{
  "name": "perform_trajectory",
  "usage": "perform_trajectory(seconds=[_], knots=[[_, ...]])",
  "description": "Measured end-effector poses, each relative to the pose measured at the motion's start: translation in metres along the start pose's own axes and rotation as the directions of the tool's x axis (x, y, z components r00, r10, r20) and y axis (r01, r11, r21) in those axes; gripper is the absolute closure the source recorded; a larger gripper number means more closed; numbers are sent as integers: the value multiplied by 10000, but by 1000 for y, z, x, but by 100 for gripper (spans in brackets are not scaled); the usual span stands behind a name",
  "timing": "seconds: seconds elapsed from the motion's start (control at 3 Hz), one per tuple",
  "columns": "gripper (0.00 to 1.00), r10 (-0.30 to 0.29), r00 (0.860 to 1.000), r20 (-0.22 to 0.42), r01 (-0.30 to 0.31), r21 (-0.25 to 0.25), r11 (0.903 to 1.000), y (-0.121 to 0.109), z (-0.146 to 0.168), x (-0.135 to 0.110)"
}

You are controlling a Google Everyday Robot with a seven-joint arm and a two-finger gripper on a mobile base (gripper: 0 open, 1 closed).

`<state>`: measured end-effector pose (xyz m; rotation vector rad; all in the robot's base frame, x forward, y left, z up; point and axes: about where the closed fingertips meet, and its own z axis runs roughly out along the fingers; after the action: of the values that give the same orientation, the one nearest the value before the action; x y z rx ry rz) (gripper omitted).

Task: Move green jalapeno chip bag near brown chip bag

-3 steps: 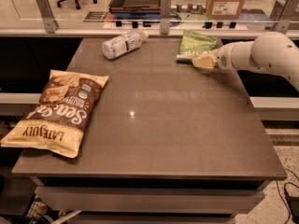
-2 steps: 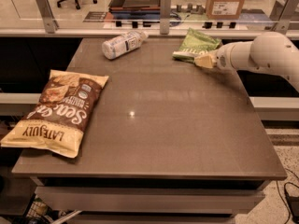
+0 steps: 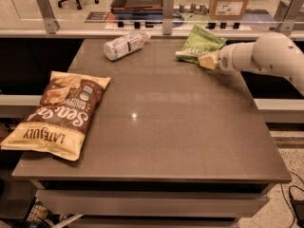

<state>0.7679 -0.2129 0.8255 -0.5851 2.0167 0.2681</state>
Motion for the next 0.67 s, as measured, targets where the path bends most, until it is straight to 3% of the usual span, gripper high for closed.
perform_trajectory(seconds=[0.67], knots=[[100,81,9999,72,-80,-148,9999,1,-1,-2]])
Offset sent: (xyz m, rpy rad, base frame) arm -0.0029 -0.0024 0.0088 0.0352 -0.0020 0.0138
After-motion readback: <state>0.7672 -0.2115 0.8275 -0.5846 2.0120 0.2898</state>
